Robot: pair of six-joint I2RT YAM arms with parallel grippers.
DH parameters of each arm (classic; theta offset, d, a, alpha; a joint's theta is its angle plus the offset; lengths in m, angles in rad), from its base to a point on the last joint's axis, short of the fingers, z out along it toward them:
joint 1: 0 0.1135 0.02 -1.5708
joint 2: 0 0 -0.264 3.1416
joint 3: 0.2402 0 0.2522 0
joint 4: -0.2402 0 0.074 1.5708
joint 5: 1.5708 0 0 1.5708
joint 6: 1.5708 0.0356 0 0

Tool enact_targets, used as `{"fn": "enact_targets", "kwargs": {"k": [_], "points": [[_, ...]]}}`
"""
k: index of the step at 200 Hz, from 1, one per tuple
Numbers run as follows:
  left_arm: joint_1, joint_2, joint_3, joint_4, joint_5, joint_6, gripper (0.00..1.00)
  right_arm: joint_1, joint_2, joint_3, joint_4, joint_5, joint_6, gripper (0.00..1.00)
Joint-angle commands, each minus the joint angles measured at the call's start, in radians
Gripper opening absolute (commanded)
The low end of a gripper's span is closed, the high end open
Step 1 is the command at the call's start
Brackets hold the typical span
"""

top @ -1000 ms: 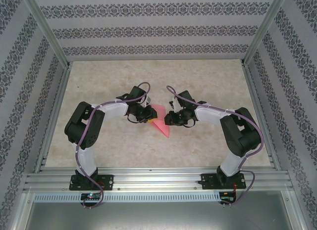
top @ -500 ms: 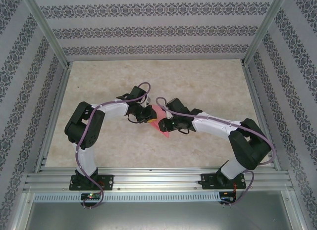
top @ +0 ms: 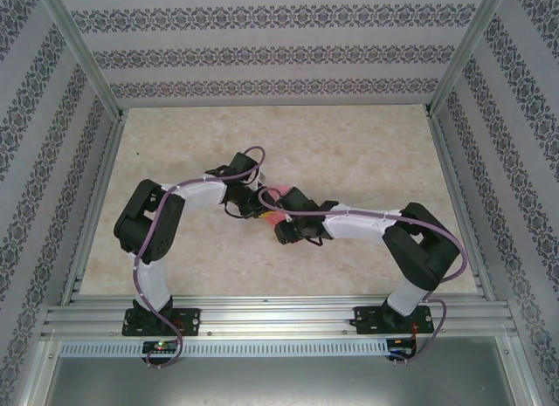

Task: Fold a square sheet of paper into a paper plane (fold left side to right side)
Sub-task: Fourth fold the wing at the center of the table.

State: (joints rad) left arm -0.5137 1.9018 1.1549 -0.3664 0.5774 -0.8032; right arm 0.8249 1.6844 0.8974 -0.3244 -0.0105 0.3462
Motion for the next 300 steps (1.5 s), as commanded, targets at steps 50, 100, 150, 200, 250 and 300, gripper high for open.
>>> {"fn": "enact_targets", "kwargs": {"k": [50, 100, 150, 200, 250, 300], "points": [[-0.009, -0.017, 0.046, -0.031, -0.004, -0.006, 0.16, 0.02, 0.023, 0.004, 0.017, 0.078, 0.03, 0.39], [-0.009, -0.008, 0.057, -0.039, -0.007, -0.011, 0.16, 0.026, 0.023, 0.019, -0.005, 0.102, 0.007, 0.39], [-0.01, 0.003, 0.08, -0.052, -0.005, -0.016, 0.16, 0.029, 0.024, 0.02, -0.012, 0.126, -0.003, 0.36], [-0.008, 0.01, 0.087, -0.058, -0.005, -0.017, 0.16, 0.028, 0.024, 0.022, -0.018, 0.133, -0.012, 0.3], [-0.006, 0.013, 0.094, -0.069, -0.01, -0.006, 0.17, 0.023, 0.017, 0.019, -0.013, 0.12, -0.025, 0.22], [0.01, -0.013, 0.114, -0.107, -0.014, 0.035, 0.27, -0.002, 0.015, 0.022, -0.005, 0.054, -0.041, 0.15]]}}
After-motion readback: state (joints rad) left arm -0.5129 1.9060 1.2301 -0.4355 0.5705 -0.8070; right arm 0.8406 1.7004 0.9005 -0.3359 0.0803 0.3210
